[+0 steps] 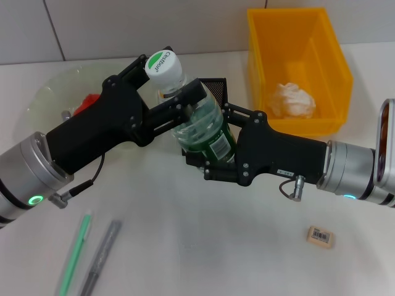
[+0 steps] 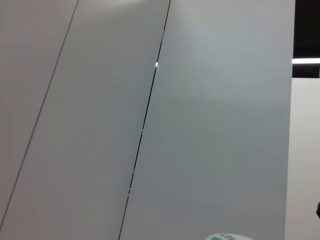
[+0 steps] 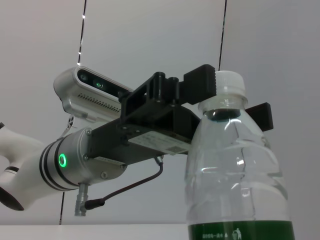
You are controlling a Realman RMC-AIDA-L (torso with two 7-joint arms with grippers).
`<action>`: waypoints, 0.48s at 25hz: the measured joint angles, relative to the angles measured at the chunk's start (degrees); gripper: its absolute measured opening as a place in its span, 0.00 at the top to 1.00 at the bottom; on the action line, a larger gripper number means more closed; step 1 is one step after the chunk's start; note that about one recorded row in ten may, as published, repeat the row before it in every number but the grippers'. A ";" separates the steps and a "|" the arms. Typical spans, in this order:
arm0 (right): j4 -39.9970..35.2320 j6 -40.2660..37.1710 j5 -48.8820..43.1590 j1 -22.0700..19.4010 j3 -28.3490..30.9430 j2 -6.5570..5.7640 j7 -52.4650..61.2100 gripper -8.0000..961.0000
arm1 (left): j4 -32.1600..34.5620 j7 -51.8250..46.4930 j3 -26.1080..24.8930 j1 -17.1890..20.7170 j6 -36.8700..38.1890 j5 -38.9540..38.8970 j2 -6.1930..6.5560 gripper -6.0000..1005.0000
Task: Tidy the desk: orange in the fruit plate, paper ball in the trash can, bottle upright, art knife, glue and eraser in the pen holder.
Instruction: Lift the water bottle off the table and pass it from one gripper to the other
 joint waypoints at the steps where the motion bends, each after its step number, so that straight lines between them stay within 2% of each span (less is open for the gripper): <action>1: 0.00 0.00 0.00 0.00 0.00 0.00 0.00 0.20 | 0.00 0.00 0.00 0.00 0.00 0.00 0.00 0.28; 12: 0.00 0.05 -0.01 0.09 0.00 0.00 0.00 0.20 | 0.05 0.13 0.18 0.05 0.05 -0.88 0.00 0.29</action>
